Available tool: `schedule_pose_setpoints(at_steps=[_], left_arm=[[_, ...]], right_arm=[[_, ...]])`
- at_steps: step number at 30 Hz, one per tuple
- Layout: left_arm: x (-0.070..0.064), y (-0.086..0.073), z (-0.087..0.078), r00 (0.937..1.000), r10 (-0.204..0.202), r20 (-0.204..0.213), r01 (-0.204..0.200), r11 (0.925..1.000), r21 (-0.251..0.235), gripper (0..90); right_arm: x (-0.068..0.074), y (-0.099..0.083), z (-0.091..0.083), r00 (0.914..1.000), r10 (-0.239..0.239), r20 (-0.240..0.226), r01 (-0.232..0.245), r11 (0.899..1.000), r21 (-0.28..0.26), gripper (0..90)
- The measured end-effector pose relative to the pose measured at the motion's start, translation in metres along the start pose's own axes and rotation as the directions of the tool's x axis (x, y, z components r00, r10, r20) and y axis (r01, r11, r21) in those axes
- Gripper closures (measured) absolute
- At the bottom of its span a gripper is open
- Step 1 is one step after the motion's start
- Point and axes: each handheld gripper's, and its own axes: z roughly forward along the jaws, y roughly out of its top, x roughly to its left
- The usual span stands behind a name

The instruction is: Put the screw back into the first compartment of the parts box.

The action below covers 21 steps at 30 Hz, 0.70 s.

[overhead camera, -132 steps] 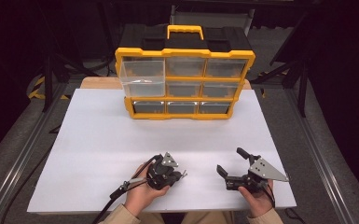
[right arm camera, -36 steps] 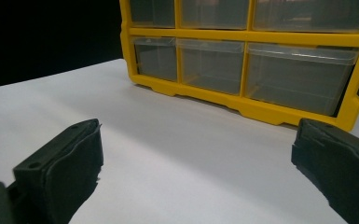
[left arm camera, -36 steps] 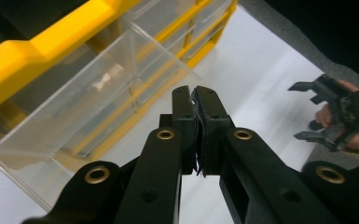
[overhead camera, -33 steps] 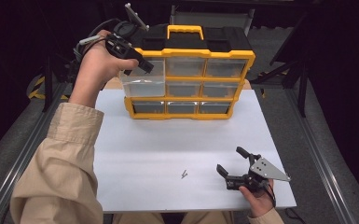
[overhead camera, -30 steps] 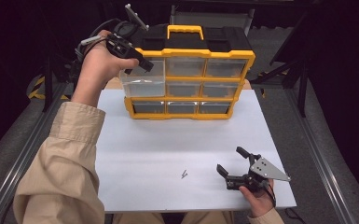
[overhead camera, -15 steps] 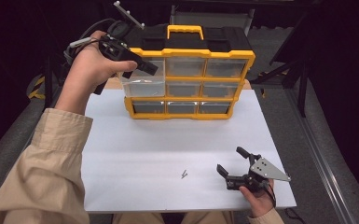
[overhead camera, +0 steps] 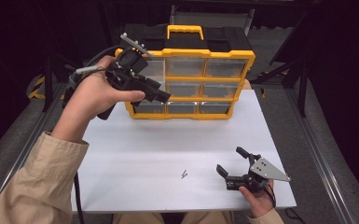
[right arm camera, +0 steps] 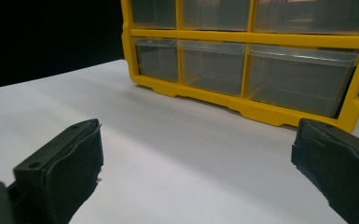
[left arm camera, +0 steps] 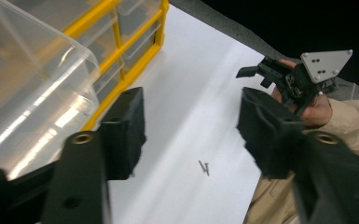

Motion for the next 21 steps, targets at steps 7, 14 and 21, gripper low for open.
schedule_pose_setpoints(at_steps=[7,14,21], left_arm=[[-0.003,-0.028,0.033,0.9981,0.060,0.007,-0.061,0.9980,0.019,22.8],[-0.003,-0.059,0.068,0.9953,0.080,0.054,-0.082,0.9962,0.031,16.4],[-0.005,-0.088,0.107,0.9946,0.083,0.062,-0.086,0.9949,0.053,14.8]], right_arm=[[0.001,0.000,0.001,1.0000,-0.004,-0.003,0.004,1.000,0.002,2.6],[0.000,0.000,0.001,1.0000,-0.002,-0.002,0.002,1.000,-0.001,2.6],[0.000,0.000,0.001,1.0000,-0.005,-0.003,0.005,1.000,0.003,2.7]])
